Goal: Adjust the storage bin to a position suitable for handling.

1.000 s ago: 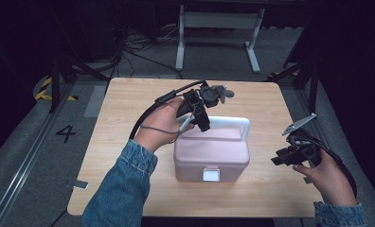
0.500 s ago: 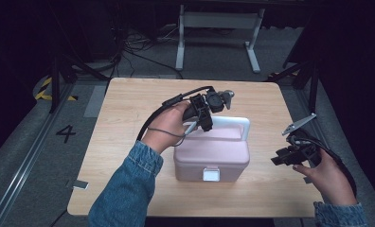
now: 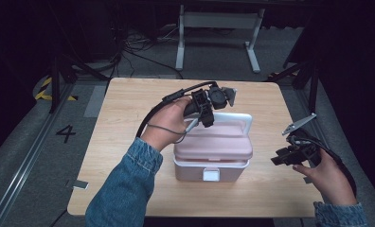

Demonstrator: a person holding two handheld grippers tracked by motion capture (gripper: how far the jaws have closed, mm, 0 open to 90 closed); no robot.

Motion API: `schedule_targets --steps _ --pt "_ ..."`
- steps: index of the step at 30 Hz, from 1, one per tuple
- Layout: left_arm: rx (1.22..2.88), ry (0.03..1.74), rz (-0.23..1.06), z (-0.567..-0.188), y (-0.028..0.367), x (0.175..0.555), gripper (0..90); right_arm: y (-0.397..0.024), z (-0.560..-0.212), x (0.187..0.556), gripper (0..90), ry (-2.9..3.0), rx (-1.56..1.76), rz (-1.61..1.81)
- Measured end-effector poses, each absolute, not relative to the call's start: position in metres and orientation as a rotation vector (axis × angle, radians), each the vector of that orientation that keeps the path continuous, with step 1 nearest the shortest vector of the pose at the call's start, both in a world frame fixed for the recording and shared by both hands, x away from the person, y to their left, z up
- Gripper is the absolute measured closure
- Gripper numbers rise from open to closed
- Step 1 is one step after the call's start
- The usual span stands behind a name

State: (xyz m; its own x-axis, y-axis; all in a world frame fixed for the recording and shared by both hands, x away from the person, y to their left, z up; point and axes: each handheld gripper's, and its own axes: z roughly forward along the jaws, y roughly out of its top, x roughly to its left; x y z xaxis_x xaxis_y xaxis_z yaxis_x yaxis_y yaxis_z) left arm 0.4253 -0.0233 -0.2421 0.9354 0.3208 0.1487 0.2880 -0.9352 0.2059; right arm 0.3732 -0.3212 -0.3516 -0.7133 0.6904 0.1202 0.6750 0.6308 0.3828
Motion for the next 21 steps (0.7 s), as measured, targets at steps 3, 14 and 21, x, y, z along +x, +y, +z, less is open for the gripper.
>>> schedule_targets --steps 3,14,21 --pt "2.91 0.466 0.269 -0.24 -0.024 0.429 69.4 -0.322 -0.352 0.373 55.7 2.801 1.172 0.639" --pt "2.886 0.508 0.239 -0.233 -0.021 0.442 66.6 -0.315 -0.345 0.368 66.9 2.809 1.077 0.774" --pt "2.891 0.512 0.233 -0.231 -0.021 0.448 65.5 -0.301 -0.336 0.36 81.7 2.725 0.948 0.926"
